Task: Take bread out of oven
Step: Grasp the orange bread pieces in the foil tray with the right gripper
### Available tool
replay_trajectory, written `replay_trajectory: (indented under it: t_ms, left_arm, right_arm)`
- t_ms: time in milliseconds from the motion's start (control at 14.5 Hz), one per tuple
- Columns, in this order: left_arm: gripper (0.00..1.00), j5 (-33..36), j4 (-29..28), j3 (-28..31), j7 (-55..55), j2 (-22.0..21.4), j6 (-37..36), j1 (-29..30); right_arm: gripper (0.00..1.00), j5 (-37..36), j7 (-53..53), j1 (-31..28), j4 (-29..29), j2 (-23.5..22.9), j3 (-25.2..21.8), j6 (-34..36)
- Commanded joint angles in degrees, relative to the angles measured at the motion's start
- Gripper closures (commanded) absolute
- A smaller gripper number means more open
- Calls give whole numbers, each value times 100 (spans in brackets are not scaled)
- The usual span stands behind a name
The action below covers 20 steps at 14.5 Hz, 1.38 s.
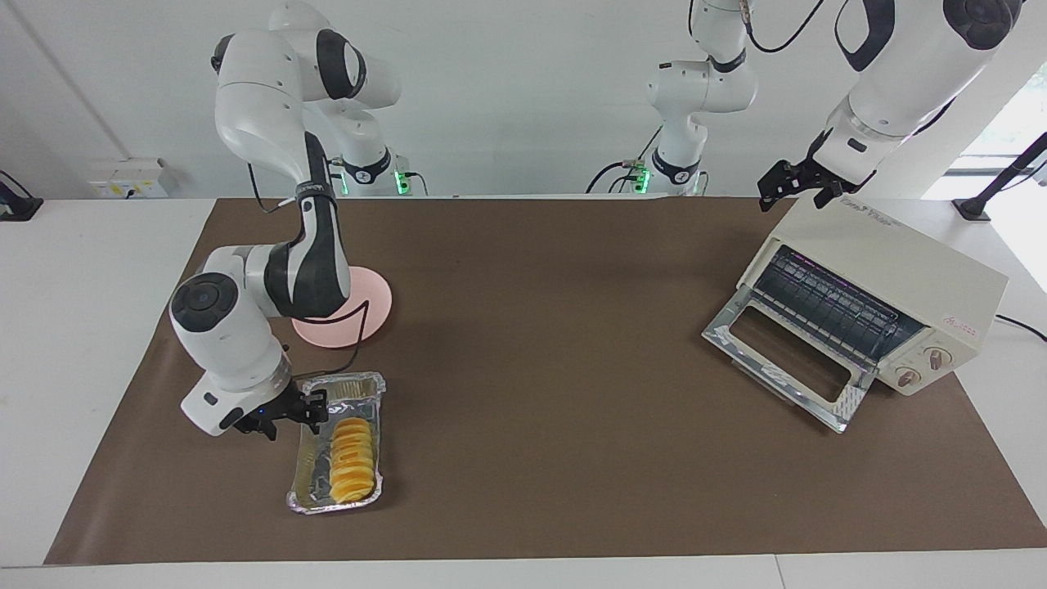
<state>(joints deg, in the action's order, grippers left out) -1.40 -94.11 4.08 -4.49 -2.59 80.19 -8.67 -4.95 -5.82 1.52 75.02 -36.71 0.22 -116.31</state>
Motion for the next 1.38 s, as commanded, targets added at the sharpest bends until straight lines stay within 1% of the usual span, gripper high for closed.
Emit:
replay_trajectory:
  t_ms: [0,344,688,757,894,963,1032,1101,1170,1239,1307]
  left_arm:
    - [0,-9,-28,-30,1,-75,-73,50]
    - [0,-9,-28,-30,1,-75,-73,50]
    - [0,-9,-28,-30,1,-75,-73,50]
    - [0,-9,-28,-30,1,-75,-73,50]
    - [0,-9,-28,-30,1,-75,-73,50]
    - [0,-9,-28,-30,1,-75,-73,50]
    - [0,-9,-28,-30,1,-75,-73,50]
    - [0,-9,-28,-30,1,-75,-73,50]
    - [0,-9,-28,-30,1,-75,-73,50]
    - [0,-1,-28,-30,1,-75,-73,50]
    - [0,-9,-28,-30,1,-75,-73,50]
  right_arm:
    - [0,-173,-16,234,74,68,22,-137]
    - [0,-138,90,454,74,-73,40,-892]
    - [0,-156,64,499,565,-143,48,-1692]
    - [0,-156,38,499,723,-134,40,-1842]
    - [0,-156,-76,490,1205,-91,40,-2394]
    - [0,-156,-155,464,1312,-82,40,-2545]
    - [2,-156,-164,464,1331,-73,40,-2546]
    - [14,-156,-191,464,1331,-73,40,-2538]
    - [43,-156,-234,438,1322,-64,40,-2520]
    - [91,-156,-244,429,1296,-64,40,-2502]
    - [100,-156,-244,428,1287,-55,31,-2485]
